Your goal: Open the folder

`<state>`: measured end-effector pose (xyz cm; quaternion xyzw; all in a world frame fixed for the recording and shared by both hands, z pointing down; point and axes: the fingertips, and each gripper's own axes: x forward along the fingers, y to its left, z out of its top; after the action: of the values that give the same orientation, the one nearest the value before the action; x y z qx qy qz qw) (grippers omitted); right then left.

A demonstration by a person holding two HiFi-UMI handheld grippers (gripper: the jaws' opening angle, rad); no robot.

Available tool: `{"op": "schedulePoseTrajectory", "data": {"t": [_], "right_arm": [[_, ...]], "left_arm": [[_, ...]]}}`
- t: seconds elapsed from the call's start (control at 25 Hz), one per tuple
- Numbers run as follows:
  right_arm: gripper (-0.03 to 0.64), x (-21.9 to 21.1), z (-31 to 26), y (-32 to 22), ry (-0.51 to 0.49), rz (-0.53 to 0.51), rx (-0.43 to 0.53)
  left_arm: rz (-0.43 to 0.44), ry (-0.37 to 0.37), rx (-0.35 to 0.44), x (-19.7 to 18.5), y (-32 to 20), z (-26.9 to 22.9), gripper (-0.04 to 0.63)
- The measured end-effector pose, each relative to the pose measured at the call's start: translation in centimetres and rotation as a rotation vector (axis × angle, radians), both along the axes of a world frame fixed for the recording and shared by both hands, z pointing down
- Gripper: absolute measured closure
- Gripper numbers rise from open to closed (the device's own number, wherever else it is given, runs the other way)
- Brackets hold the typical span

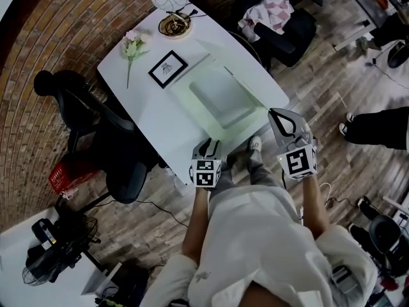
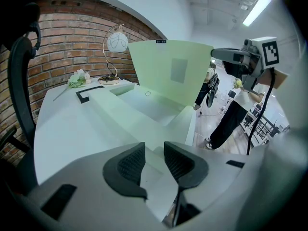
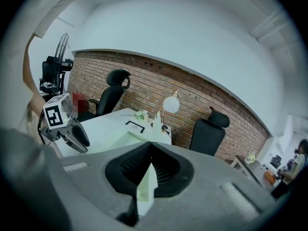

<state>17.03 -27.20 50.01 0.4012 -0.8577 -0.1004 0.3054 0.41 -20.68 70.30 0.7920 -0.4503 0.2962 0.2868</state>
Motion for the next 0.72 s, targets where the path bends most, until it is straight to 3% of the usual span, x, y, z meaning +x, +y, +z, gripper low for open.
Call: {"op": "schedulePoseTrajectory", "data": {"t": [0.2, 0.32, 0.48, 0.72], "right_arm": [[0.611, 0.03, 0.0, 0.0, 0.005, 0.002, 0.0], [0.611, 0.12, 0.31, 0.1, -0.046, 0.032, -0.006], [0.611, 0.03, 0.07, 0.06, -0.014, 0.018, -0.001], [0.611, 0.35, 0.62, 0.11, -0.085, 0.069, -0.013]], "left_arm": [[0.002, 0.002, 0.0, 0.0, 0.03, 0.04, 0.472], [0.004, 0.002, 0.0, -0.02, 0.06, 0.04, 0.472], [0.007, 0.001, -0.002, -0.04, 0.11, 0.0, 0.472], [0.016, -0.001, -0.001, -0.09, 0.07, 0.07, 0.472]]}}
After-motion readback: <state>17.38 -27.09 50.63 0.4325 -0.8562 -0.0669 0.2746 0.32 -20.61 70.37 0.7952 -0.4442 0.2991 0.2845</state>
